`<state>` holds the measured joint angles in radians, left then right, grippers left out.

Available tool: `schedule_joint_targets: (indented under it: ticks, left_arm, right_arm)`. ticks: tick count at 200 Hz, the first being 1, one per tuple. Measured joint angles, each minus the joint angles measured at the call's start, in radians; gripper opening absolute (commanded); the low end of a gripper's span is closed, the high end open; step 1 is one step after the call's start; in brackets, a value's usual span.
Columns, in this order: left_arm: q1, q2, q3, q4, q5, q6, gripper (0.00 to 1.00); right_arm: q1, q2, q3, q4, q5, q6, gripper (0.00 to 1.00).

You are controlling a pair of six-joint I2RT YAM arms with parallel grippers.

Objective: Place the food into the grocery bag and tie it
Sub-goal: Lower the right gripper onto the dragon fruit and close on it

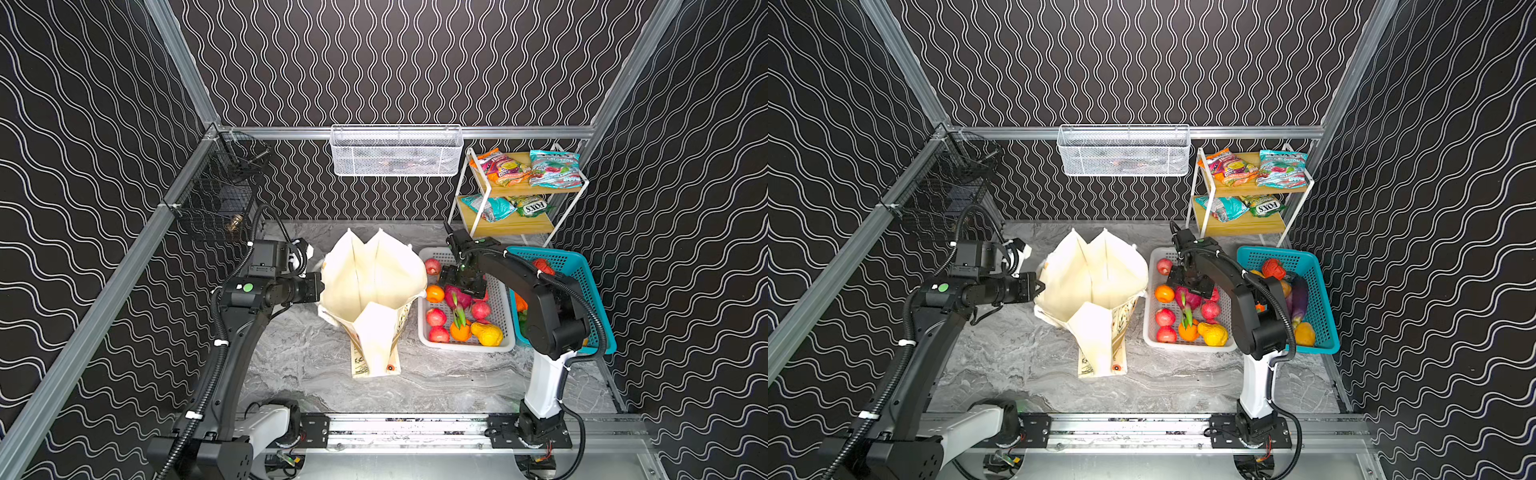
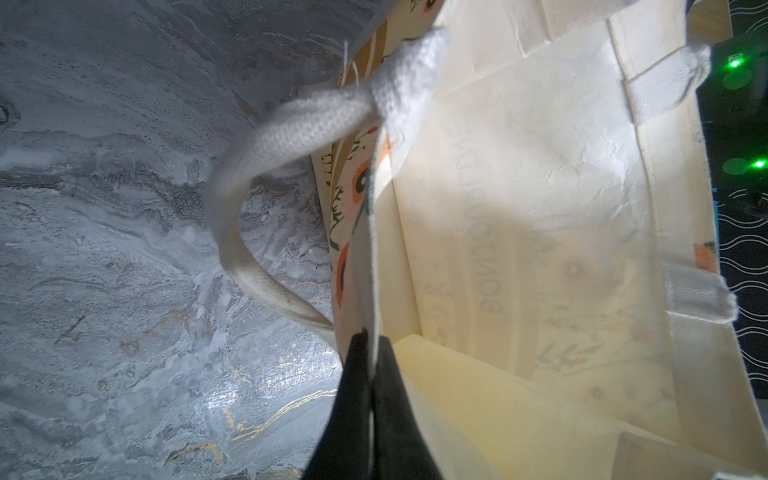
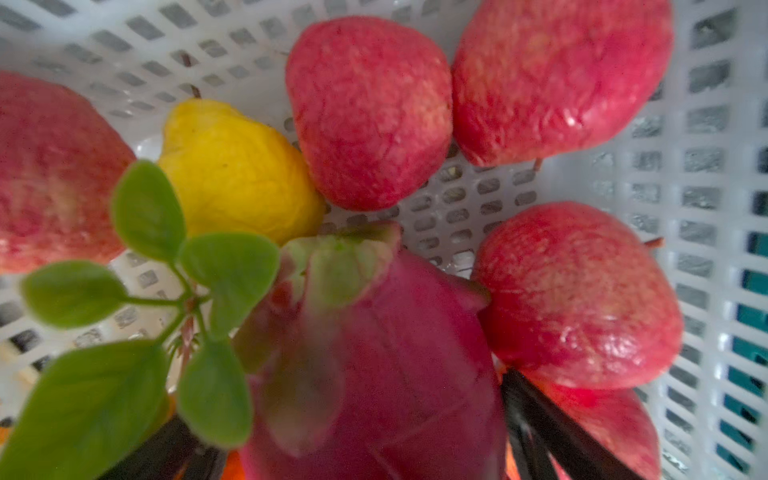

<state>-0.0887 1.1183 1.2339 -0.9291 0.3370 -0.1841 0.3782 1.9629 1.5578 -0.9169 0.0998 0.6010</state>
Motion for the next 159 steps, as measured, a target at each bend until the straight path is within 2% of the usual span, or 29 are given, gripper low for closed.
schedule_joint_targets:
  ticks: [27,51,92,159]
  left_arm:
    - [0.0,0.0,0.0,0.0,0.0,0.0,0.0]
    - [0.0,0.0,0.0,0.0,0.0,0.0,0.0]
    - [0.0,0.0,0.0,0.0,0.0,0.0,0.0]
    - [0.0,0.002,-0.005,0.011,0.007,0.0,0.0]
  right_arm:
    - [0.0,-0.001,0.0,0.0,0.003,0.0,0.77]
    - [0.0,-0.011,0.0,0.0,0.003,0.001,0.73]
    - [0.0,-0.073,0.0,-0.018,0.012,0.002,0.73]
    - [-0.002,-0.235,0.017,-0.051,0.096,0.02,0.75]
